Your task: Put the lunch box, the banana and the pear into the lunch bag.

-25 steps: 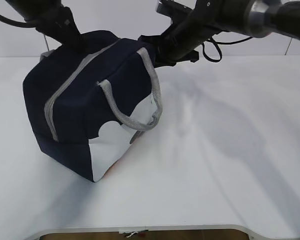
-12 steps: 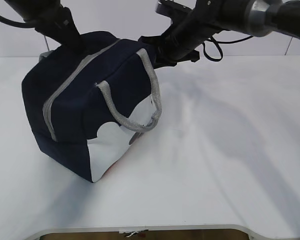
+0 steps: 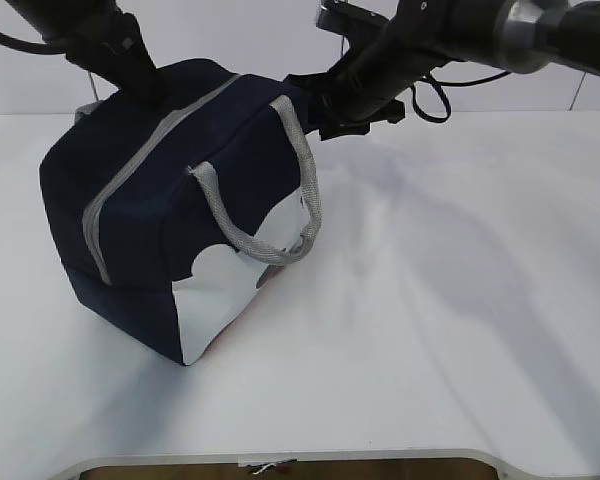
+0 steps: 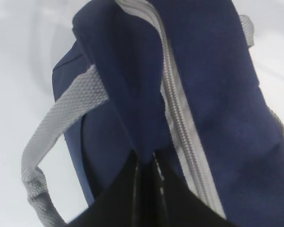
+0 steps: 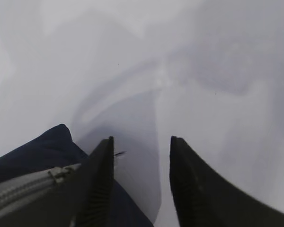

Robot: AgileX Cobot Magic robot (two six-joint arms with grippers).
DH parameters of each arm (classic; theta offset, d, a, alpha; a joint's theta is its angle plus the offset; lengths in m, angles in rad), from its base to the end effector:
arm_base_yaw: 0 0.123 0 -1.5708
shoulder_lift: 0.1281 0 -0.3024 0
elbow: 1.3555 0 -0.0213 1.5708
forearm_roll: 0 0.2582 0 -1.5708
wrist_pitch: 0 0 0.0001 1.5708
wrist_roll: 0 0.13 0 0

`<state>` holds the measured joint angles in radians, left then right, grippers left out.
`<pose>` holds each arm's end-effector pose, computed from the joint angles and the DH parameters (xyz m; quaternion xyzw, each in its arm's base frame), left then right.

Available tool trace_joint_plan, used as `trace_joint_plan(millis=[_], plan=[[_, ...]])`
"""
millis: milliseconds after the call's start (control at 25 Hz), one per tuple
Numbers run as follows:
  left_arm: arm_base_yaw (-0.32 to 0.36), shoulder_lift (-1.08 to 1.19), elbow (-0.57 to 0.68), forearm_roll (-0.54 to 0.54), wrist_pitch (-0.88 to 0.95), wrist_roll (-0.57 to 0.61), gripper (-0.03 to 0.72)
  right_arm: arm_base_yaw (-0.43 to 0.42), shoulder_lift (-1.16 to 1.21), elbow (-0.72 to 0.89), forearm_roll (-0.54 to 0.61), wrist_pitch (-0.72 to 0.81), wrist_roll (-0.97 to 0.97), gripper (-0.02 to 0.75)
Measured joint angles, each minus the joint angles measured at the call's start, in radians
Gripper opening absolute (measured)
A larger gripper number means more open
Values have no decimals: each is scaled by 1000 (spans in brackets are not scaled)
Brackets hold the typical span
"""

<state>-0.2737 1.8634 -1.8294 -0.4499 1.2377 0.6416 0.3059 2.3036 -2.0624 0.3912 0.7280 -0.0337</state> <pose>0.3980 -0.1673 0.3258 0.3948 0.8720 -0.1829 0.2244 0.5349 0.2035 0.2076 -0.0645 0.9258 0.2141 0.3050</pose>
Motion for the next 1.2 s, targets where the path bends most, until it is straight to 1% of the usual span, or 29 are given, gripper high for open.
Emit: trace_joint_plan(millis=[80, 200, 320, 400, 440, 520, 560, 720, 880, 960, 1040, 1200], plan=[[0, 0, 0, 0, 0, 0, 11, 0, -4, -10, 0, 18, -4, 365], [0, -1, 0, 0, 0, -8, 63, -4, -18, -53, 0, 64, -32, 376], [0, -5, 0, 0, 0, -27, 172, -4, -43, -100, -5, 100, -45, 378], [0, -6, 0, 0, -2, -40, 290, -4, -54, -130, -11, 124, -52, 383], [0, -6, 0, 0, -3, -45, 333, -4, -62, -142, -14, 135, -54, 386], [0, -6, 0, 0, -6, -61, 403, -4, -82, -149, -37, 147, -64, 389], [0, -6, -5, 0, -3, -69, 418, -4, -97, -151, -60, 160, -72, 390], [2, -6, -60, 26, 0, -133, 438, -4, -162, -153, -194, 256, -85, 393], [2, -18, -111, 90, 2, -268, 438, -4, -222, -158, -297, 407, -87, 393], [2, -32, -121, 120, 4, -354, 438, -4, -244, -160, -319, 480, -87, 393], [2, -45, -122, 162, 7, -428, 438, -4, -258, -160, -342, 511, -87, 393], [2, -73, -119, 207, 12, -489, 424, -4, -288, -160, -363, 525, -87, 393]])
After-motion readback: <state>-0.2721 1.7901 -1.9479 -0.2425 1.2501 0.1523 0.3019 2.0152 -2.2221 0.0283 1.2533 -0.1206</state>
